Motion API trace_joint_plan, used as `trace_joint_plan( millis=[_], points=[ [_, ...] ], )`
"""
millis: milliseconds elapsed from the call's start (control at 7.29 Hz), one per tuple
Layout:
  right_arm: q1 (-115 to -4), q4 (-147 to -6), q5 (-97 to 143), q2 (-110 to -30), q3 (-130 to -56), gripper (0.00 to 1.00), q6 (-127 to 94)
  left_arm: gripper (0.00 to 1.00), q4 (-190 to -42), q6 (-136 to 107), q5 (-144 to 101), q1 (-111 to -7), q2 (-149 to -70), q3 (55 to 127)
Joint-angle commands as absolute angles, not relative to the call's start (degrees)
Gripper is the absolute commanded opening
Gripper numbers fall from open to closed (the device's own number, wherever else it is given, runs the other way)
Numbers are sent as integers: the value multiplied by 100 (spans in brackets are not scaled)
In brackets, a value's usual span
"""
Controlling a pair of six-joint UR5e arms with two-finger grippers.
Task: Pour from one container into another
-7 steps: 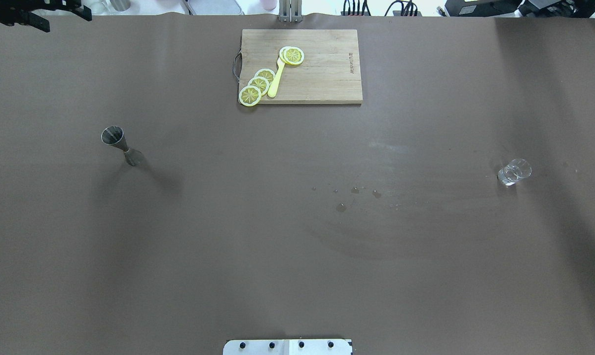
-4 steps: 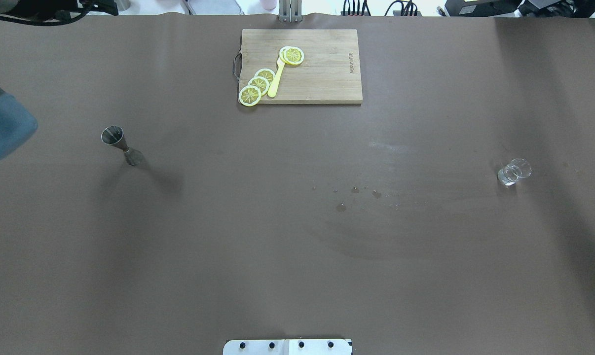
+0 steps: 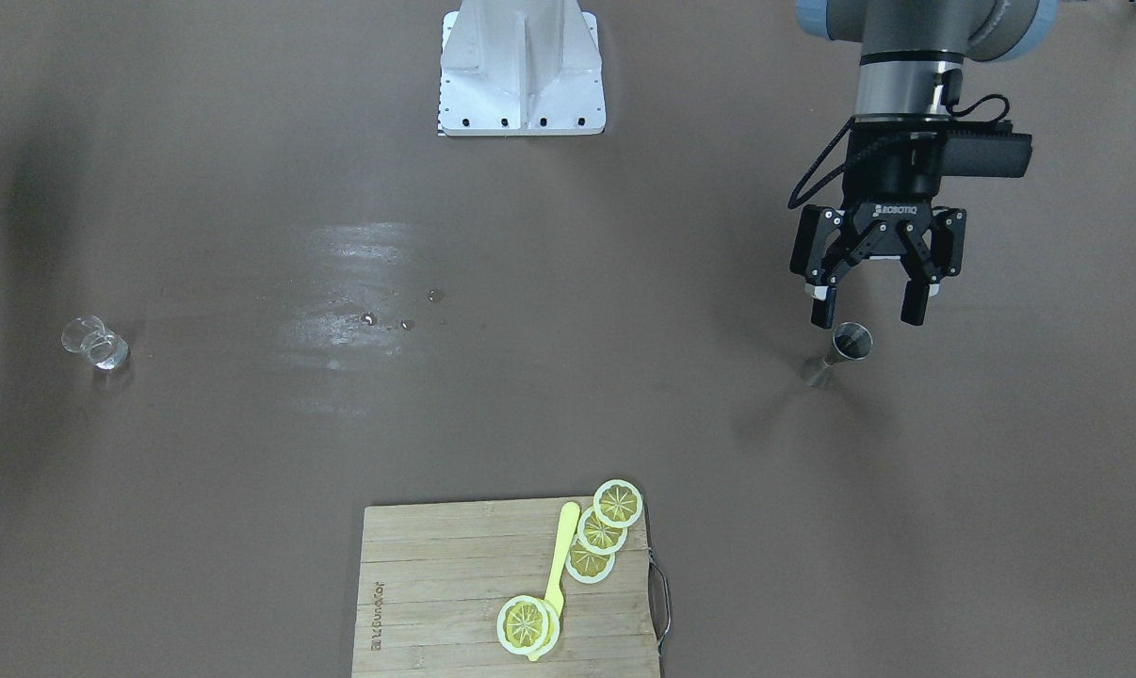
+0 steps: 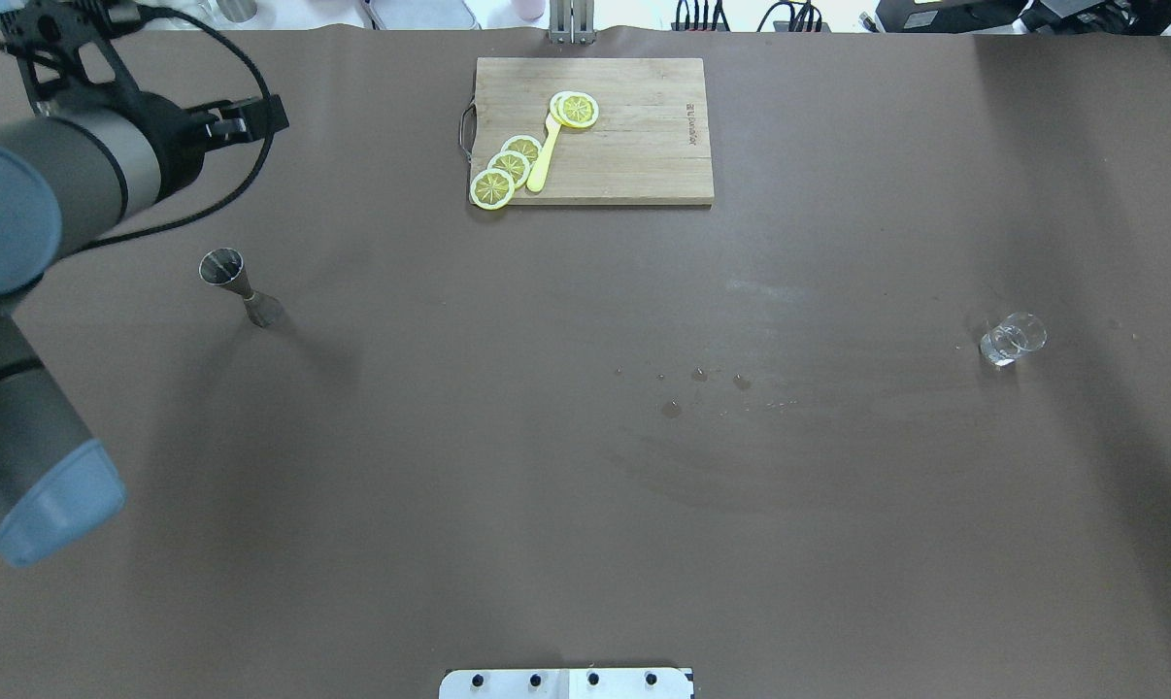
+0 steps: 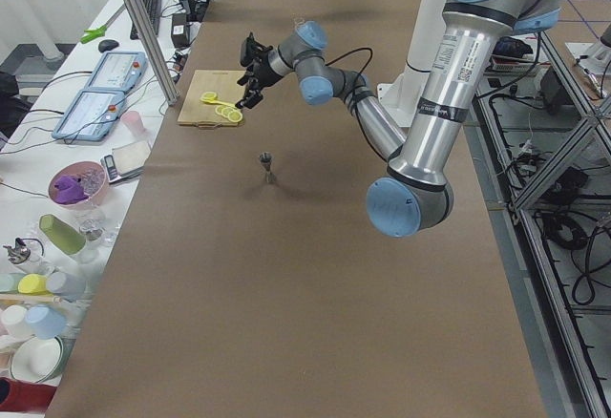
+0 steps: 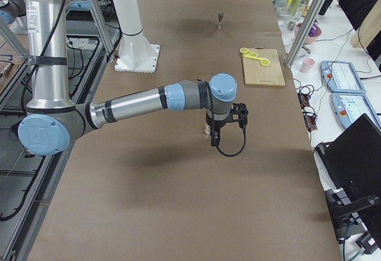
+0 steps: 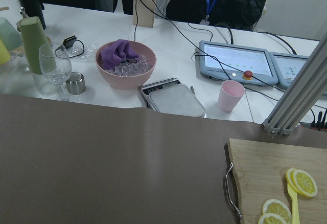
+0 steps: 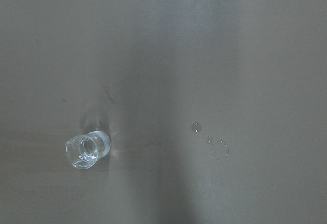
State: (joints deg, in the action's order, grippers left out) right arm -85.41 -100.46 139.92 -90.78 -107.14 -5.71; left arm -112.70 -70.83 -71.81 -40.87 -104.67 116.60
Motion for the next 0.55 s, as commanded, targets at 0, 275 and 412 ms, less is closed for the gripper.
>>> trace_joint_plan(
  millis=[0,275,412],
  points=[
    [-8421,-9976,13992,-8983,-10783,100,-580,98,-11933,-7637,-5764,-3334,-9602,11681],
    [-8289,-9687,14018,-9009,-10819,100,-554,98,-12295,-7777,-4960,-3182,-9483,11243],
    [-7957,-9538,13958,-9035,-10828,100,-545,98,-12296,-8213,-4539,-3034,-9483,11032]
  ],
)
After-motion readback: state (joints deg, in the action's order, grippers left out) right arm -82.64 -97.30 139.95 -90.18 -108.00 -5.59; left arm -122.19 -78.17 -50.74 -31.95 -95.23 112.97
